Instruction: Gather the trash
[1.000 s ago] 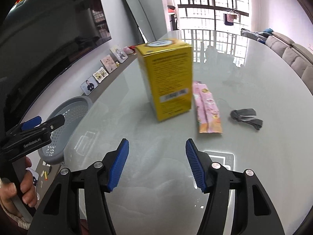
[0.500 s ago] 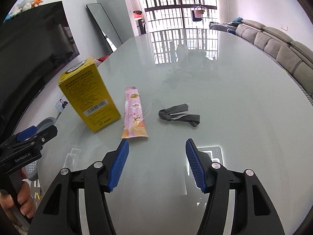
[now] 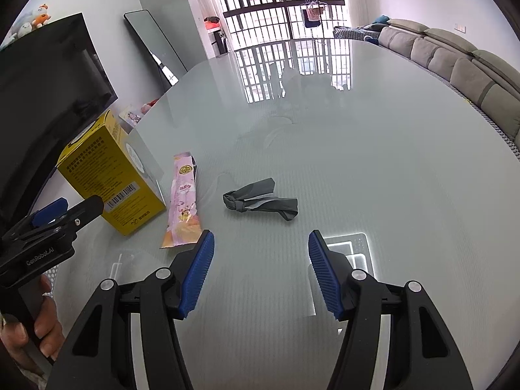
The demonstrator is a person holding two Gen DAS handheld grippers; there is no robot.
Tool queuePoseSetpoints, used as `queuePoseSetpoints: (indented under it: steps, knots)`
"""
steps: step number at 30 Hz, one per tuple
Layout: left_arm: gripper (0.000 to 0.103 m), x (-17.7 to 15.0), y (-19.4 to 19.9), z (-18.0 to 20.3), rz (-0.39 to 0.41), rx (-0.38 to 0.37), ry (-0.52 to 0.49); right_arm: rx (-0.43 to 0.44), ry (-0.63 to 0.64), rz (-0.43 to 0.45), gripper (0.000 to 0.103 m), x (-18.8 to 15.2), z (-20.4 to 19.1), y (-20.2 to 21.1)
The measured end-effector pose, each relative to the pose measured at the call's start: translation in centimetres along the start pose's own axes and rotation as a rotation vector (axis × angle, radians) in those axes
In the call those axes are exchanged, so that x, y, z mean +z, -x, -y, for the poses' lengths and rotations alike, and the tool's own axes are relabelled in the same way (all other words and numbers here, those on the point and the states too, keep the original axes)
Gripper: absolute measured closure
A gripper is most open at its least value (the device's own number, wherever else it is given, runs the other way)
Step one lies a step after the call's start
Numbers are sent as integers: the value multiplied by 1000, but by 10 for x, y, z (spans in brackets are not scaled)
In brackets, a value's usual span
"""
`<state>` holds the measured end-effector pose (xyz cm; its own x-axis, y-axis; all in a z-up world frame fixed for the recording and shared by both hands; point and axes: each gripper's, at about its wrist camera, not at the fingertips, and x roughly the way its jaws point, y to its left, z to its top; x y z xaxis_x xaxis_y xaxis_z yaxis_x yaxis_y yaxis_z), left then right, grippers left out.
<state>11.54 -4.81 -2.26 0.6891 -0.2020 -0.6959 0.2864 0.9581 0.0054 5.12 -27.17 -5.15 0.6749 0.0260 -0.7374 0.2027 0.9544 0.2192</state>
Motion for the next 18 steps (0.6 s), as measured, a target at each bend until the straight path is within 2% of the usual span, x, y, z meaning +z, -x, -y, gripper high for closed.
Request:
queuePoseSetpoints:
  steps: [7, 18]
  knots:
    - [8, 6, -9, 4, 8, -7, -4, 10, 0, -21, 45, 1, 2, -9]
    - [7, 14, -13, 12, 81, -73, -53, 18, -10, -33, 45, 3, 3, -14]
